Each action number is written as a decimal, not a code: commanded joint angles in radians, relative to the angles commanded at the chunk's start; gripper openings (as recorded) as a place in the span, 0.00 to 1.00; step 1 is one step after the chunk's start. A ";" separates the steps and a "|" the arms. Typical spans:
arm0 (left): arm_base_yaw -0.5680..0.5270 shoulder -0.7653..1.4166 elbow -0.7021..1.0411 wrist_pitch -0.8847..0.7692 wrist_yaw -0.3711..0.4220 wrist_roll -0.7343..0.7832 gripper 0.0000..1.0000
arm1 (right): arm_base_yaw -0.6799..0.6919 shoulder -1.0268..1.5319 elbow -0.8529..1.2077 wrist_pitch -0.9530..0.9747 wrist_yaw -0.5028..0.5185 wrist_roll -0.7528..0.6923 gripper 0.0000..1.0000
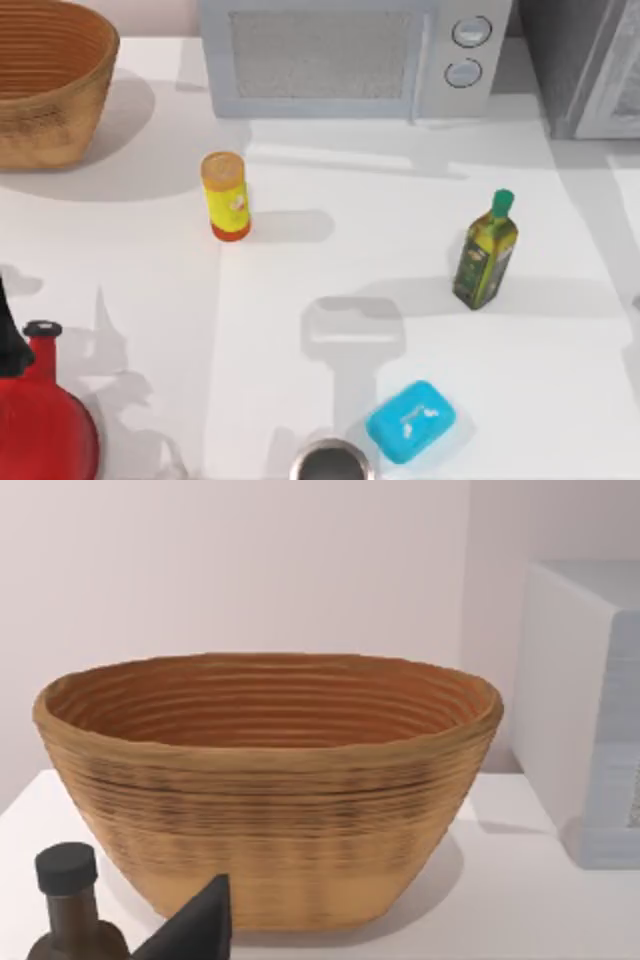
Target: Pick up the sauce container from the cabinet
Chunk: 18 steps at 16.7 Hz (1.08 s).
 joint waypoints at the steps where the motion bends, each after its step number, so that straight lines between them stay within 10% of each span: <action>1: 0.000 0.000 0.000 0.000 0.000 0.000 1.00 | 0.000 0.000 0.000 0.000 0.000 0.000 0.40; 6: 0.000 0.000 0.000 0.000 0.000 0.000 1.00 | 0.000 0.000 0.000 0.000 0.000 0.000 0.02; 18: 0.000 0.000 0.000 0.000 0.000 0.000 1.00 | 0.016 -0.032 0.016 -0.039 0.017 0.002 0.00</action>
